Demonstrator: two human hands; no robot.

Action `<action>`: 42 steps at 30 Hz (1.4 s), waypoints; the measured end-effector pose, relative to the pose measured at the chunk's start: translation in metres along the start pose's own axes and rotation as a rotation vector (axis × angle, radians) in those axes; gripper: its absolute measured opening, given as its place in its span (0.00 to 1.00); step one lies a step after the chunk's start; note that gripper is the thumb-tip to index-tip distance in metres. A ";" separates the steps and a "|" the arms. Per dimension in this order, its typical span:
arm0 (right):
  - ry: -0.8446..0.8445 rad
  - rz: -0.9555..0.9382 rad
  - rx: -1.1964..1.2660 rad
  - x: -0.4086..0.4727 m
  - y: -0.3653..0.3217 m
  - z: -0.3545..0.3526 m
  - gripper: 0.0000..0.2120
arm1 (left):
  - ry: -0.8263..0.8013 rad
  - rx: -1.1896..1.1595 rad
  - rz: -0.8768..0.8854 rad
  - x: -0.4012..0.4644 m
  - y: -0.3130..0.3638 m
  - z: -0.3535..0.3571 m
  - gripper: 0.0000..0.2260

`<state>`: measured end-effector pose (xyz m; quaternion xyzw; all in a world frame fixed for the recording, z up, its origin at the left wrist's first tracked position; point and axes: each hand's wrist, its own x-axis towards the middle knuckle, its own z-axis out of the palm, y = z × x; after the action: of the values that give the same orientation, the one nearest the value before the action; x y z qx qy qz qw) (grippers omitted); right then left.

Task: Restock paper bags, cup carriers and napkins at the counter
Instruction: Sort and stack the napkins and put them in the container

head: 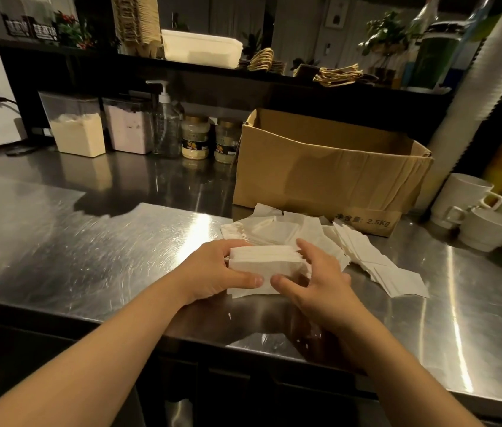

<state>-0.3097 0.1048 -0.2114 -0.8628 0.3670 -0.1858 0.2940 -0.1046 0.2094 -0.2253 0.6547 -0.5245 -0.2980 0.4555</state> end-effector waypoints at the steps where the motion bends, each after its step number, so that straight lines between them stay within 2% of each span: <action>1: 0.014 0.031 -0.114 -0.001 -0.001 0.001 0.43 | -0.001 0.009 0.009 0.000 0.000 0.000 0.25; 4: -0.046 0.055 -0.231 -0.001 -0.004 0.006 0.50 | -0.010 0.048 0.046 0.000 0.000 0.000 0.27; 8: -0.138 0.013 -0.246 0.004 -0.003 0.012 0.50 | -0.029 0.067 0.063 -0.001 0.003 0.002 0.29; 10: -0.139 0.006 -0.186 0.005 -0.005 0.011 0.49 | -0.014 0.060 0.075 -0.001 0.002 0.002 0.28; 14: -0.033 -0.043 0.025 0.004 -0.005 0.006 0.50 | -0.002 0.036 0.084 -0.001 -0.001 0.001 0.22; 15: -0.024 -0.070 0.032 0.005 -0.003 0.006 0.48 | -0.009 0.028 0.089 -0.001 -0.002 0.000 0.23; 17: -0.031 -0.101 0.091 0.006 0.002 0.007 0.35 | -0.022 0.028 0.104 -0.001 -0.002 0.000 0.24; 19: -0.053 -0.097 0.269 0.007 0.005 0.006 0.24 | -0.015 0.023 0.087 -0.001 -0.001 0.000 0.28; 21: -0.104 -0.111 0.432 0.006 0.007 0.004 0.20 | -0.005 0.020 0.053 0.000 0.000 0.000 0.31; 23: -0.127 -0.141 0.440 0.004 0.008 0.003 0.21 | -0.022 0.020 0.040 0.000 0.000 0.000 0.30; 26: -0.122 -0.160 0.436 0.003 0.007 0.002 0.23 | -0.054 0.043 0.040 -0.001 0.002 -0.001 0.20; 29: -0.093 -0.176 0.410 0.001 0.006 0.001 0.30 | -0.053 0.072 0.039 -0.002 0.001 0.000 0.15; 32: -0.133 -0.174 0.399 0.001 0.005 -0.001 0.30 | -0.039 0.100 0.069 -0.003 0.000 -0.001 0.15; 35: -0.132 -0.169 0.410 0.001 0.005 -0.004 0.25 | -0.031 0.087 0.095 -0.004 -0.001 -0.002 0.17; 36: -0.113 -0.179 0.410 0.001 0.005 -0.004 0.26 | -0.030 0.080 0.102 -0.004 0.000 -0.002 0.17; 39: -0.072 -0.239 0.382 0.000 0.005 -0.003 0.38 | -0.055 0.077 0.119 -0.005 0.001 -0.002 0.19; 42: -0.095 -0.282 0.262 -0.001 0.003 -0.004 0.34 | -0.063 0.076 0.130 -0.005 0.002 -0.002 0.18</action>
<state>-0.3136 0.1025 -0.2103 -0.8678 0.2010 -0.2302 0.3919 -0.1050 0.2149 -0.2234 0.6263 -0.5909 -0.2683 0.4319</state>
